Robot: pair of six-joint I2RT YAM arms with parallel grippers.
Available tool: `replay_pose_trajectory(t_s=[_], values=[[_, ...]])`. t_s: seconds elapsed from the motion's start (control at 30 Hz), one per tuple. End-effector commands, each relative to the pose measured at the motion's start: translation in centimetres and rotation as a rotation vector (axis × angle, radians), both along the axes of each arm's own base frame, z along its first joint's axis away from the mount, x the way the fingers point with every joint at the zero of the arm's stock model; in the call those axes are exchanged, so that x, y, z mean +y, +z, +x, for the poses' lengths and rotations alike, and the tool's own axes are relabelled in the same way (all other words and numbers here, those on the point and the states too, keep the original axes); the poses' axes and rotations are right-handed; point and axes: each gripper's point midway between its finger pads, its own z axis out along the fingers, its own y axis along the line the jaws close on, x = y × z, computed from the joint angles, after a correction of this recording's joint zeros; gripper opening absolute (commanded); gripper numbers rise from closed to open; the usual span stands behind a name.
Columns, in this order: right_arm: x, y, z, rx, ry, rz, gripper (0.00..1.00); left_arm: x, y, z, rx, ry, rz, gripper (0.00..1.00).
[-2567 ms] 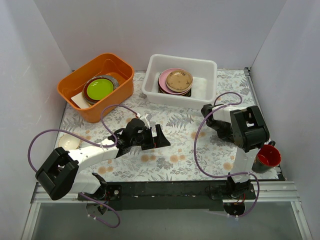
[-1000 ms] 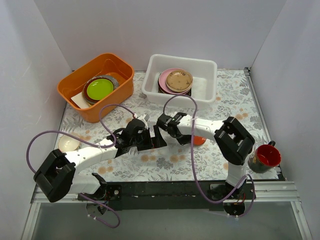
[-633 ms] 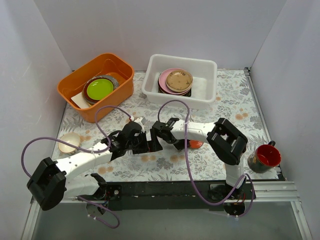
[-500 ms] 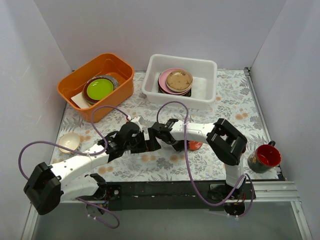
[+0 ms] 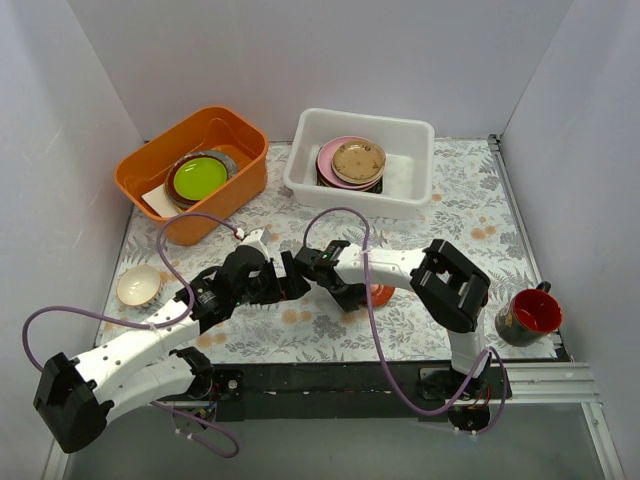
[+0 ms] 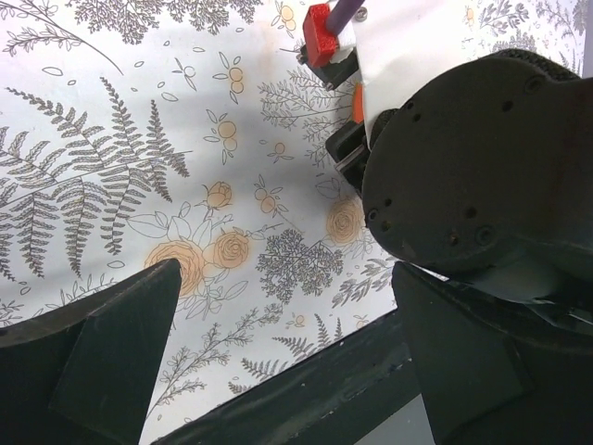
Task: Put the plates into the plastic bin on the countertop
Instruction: Move the plate to the center of the board, then pick up the plate at the center of the board.
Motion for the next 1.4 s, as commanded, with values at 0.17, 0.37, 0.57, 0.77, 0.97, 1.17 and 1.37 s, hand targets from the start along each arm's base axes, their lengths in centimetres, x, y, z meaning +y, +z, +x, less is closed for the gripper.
replay_pose_trajectory(t_s=[0.17,0.37,0.57,0.77,0.97,1.17,1.37], values=[[3.6,0.5,0.0,0.017,-0.012,0.127,0.46,0.7,0.9,0.4,-0.032,0.026,0.014,0.98],[3.9,2.0,0.5,-0.019,-0.019,0.152,0.56,0.7,0.9,0.3,-0.035,0.018,0.011,0.98],[5.1,5.2,1.2,-0.064,-0.028,0.253,0.69,0.9,0.2,0.1,-0.023,0.019,0.020,0.98],[5.2,7.9,1.8,-0.071,-0.066,0.438,0.91,1.0,0.3,0.4,-0.060,0.034,-0.006,0.98],[1.8,10.0,3.6,-0.081,-0.191,0.689,0.98,2.4,-1.0,1.2,-0.054,0.067,0.115,0.98],[-4.5,9.6,5.2,-0.124,-0.310,0.771,0.98,4.1,-2.9,2.3,-0.013,0.105,0.304,0.98],[-8.4,8.9,5.6,-0.147,-0.379,0.940,0.98,5.4,-4.2,3.0,0.031,0.128,0.418,0.98]])
